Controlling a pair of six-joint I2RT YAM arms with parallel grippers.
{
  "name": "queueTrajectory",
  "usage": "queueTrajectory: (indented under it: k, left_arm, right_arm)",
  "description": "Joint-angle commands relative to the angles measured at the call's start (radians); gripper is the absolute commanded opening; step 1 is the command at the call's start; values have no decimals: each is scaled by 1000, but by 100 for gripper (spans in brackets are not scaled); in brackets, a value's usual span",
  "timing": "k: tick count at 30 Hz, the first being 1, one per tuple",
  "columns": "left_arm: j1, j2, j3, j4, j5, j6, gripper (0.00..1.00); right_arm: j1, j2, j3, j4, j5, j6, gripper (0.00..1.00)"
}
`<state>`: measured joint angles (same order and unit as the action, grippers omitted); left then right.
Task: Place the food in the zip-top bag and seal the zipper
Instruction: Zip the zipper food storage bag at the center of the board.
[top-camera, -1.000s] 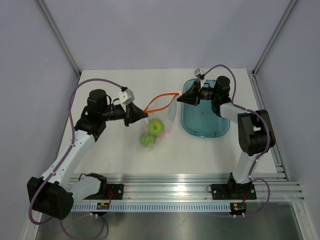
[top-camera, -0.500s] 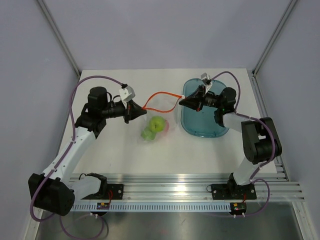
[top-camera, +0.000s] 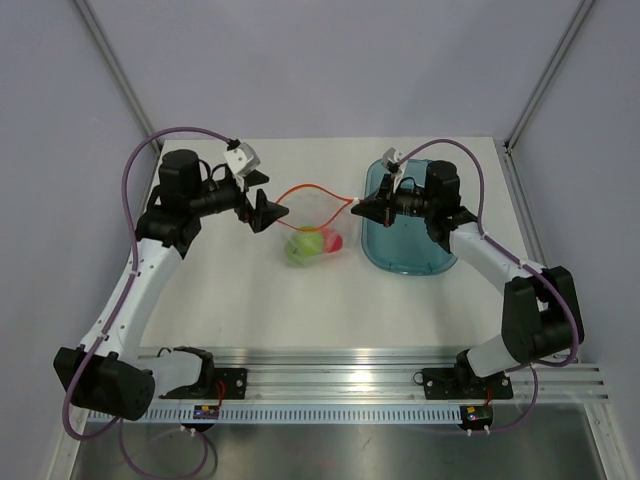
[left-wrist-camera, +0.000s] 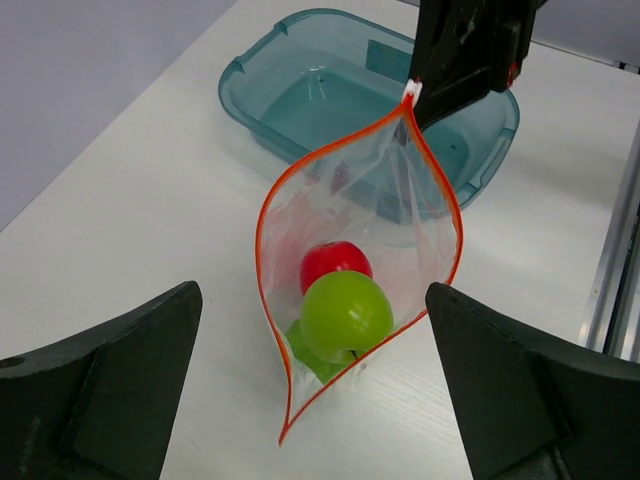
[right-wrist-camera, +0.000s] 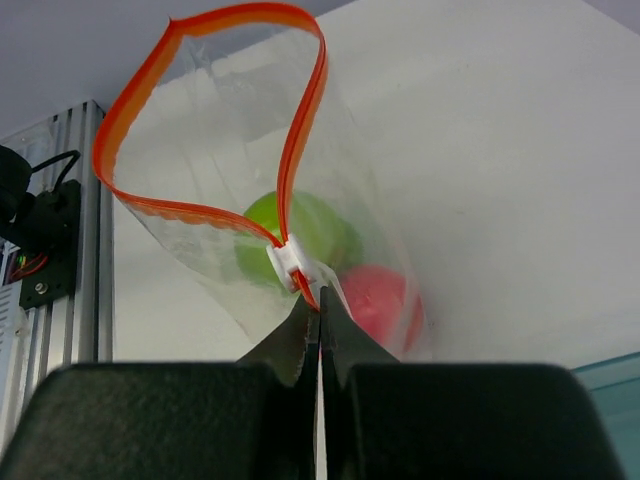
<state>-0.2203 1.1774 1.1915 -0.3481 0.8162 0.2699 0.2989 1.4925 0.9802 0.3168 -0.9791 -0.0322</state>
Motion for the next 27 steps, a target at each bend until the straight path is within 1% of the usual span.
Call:
queueTrajectory:
  k: [1, 3, 4, 5, 6, 7, 11, 12, 13, 14, 16, 22, 27]
  left_arm:
    - [4, 0, 118, 28, -22, -93, 98]
    - [-5, 45, 192, -32, 47, -92, 95]
    - [-45, 65, 219, -75, 55, -83, 92]
    - [-74, 89, 235, -75, 14, -57, 92]
    - [-136, 94, 240, -62, -12, -38, 92]
    - [-169, 105, 238, -49, -75, -2, 92]
    - [-258, 160, 252, -25, -95, 44, 91]
    - [-273, 177, 273, -35, -107, 58, 91]
    - [-315, 195, 289, -67, -147, 96, 91]
    - [-333, 240, 307, -89, -163, 109, 89]
    - [-375, 278, 347, -117, -189, 123, 88]
    - [-438, 336, 350, -80, -241, 140, 85]
    - [-438, 367, 365, -68, -233, 137, 81]
  right_arm:
    - [31, 23, 60, -171, 84, -75, 0]
    - [35, 34, 86, -212, 95, -63, 0]
    - [39, 40, 109, -254, 95, -67, 0]
    - [42, 40, 115, -268, 100, -74, 0]
    - [43, 40, 112, -275, 102, -89, 0]
    - [46, 29, 106, -268, 109, -92, 0]
    - [46, 0, 78, -236, 123, -86, 0]
    - [46, -3, 78, -239, 125, -83, 0]
    - [46, -12, 80, -242, 125, -81, 0]
    - [45, -17, 78, -245, 120, -80, 0]
    - [46, -34, 68, -233, 112, -75, 0]
    - [46, -77, 37, -213, 89, -64, 0]
    - [46, -103, 17, -206, 79, -60, 0]
